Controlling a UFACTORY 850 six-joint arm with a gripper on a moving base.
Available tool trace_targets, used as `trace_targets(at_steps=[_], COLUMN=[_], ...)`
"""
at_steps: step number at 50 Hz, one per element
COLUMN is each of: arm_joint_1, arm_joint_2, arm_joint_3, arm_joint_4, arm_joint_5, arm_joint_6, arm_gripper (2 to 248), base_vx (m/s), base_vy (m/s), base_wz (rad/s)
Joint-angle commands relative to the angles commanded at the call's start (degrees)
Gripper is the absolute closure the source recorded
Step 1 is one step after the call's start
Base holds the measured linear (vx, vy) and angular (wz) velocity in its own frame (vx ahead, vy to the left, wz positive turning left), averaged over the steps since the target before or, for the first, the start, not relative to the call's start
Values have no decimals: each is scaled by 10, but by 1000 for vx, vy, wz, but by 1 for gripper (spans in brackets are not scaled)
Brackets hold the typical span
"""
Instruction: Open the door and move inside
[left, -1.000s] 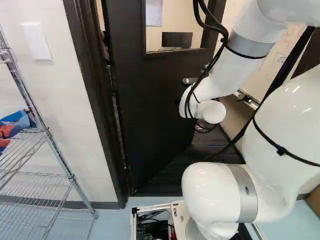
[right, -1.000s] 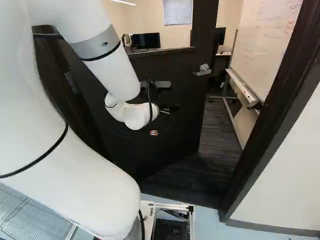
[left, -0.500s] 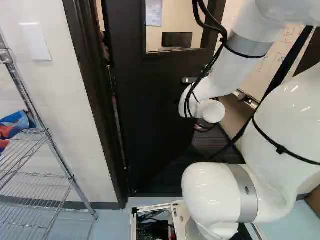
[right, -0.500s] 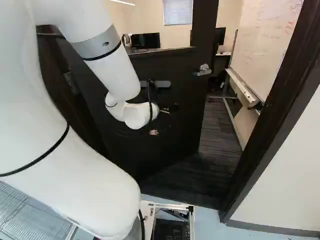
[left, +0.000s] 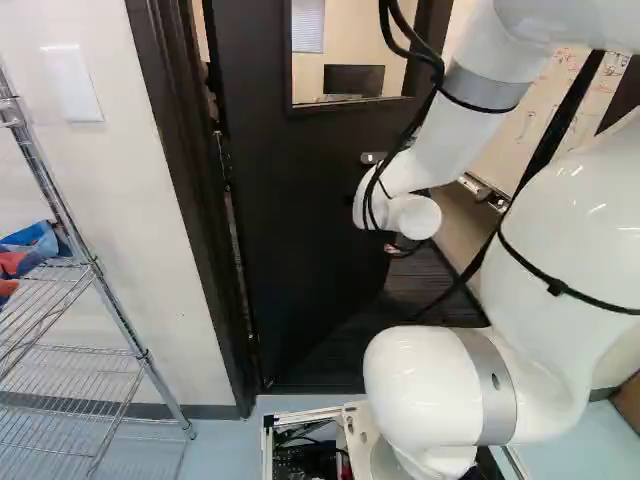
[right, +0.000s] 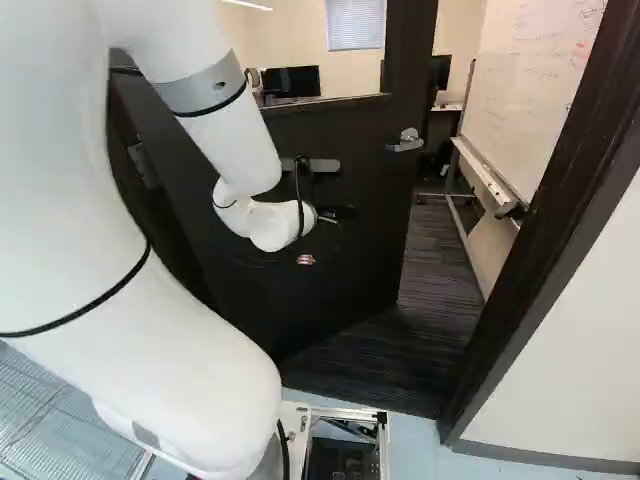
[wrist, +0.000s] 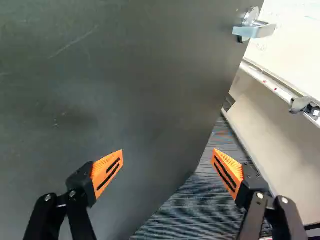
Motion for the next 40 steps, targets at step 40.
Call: trace_targets(at_steps=[40], arm_joint_1=[50], arm_joint_2=[-66], arm_joint_3=[-67], arm_joint_4=[145], arm_joint_5=[0], arm_joint_6=[0], arm_gripper=[3], base_vx=[0], base_vy=[0], base_wz=[0])
